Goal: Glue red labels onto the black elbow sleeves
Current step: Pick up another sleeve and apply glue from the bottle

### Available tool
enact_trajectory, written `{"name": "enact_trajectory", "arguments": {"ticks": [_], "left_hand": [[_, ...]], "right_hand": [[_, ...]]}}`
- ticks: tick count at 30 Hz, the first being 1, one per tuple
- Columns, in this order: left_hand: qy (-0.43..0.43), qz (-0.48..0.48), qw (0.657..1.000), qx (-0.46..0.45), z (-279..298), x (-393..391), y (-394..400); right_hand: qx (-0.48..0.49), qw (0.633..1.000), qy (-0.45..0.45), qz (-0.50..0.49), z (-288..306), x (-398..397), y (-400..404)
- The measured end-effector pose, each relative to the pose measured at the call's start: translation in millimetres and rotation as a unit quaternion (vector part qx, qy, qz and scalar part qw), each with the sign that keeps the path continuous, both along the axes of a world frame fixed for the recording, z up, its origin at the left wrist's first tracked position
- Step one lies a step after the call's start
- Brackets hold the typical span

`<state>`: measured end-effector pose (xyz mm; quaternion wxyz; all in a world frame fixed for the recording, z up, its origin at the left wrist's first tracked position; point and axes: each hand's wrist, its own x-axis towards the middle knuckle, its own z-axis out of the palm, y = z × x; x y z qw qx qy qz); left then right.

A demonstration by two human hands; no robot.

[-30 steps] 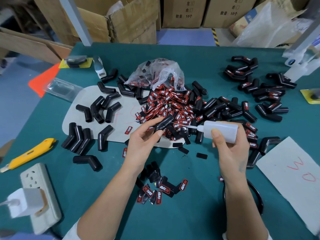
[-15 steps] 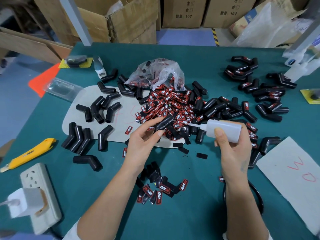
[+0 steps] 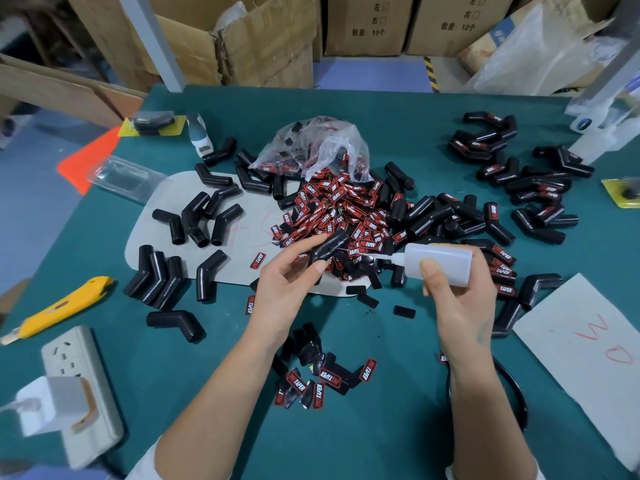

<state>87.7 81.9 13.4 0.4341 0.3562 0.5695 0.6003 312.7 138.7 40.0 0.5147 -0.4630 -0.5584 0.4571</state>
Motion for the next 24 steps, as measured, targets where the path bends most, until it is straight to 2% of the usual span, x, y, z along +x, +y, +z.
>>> {"name": "enact_trajectory", "arguments": {"ticks": [24], "left_hand": [[-0.022, -0.005, 1.000, 0.017, 1.8, 0.1, 0.2]], "right_hand": [[-0.002, 1.000, 0.008, -0.008, -1.5, -0.3, 1.5]]}}
